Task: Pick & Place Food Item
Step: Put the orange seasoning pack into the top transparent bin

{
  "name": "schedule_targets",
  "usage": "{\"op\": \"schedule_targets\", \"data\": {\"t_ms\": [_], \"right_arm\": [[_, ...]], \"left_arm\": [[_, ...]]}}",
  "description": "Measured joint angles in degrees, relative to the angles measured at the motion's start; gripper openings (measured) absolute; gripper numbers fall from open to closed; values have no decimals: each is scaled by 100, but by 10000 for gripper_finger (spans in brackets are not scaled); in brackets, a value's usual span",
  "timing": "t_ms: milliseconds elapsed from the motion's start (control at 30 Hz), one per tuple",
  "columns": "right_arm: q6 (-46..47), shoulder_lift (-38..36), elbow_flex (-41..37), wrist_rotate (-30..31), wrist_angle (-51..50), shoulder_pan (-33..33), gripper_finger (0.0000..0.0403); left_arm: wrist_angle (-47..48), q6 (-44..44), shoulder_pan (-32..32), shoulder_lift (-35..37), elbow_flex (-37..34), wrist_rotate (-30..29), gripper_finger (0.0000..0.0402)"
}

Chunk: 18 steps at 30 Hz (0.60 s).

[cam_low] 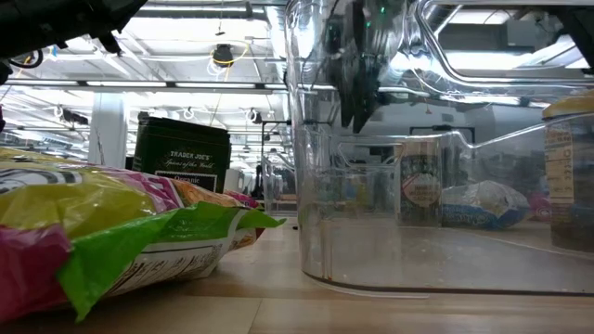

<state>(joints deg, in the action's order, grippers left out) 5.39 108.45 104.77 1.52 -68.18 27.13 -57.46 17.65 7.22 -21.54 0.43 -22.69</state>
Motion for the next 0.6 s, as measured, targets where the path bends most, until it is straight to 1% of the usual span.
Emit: {"op": "schedule_targets", "data": {"t_ms": [100, 233, 467, 600], "right_arm": [[4, -264, 0, 60, 15, -119, 231], [13, -657, 0, 484, 26, -318, 210], [19, -1234, 0, 1111, 24, -574, 150], [61, -1481, 0, 1511, -16, -578, 115]], "left_arm": [[1, -14, 0, 0, 0, 1, 0], [1, -14, 0, 0, 0, 1, 0], [1, -16, 0, 0, 0, -1, 0], [3, -16, 0, 0, 0, 1, 0]]}}
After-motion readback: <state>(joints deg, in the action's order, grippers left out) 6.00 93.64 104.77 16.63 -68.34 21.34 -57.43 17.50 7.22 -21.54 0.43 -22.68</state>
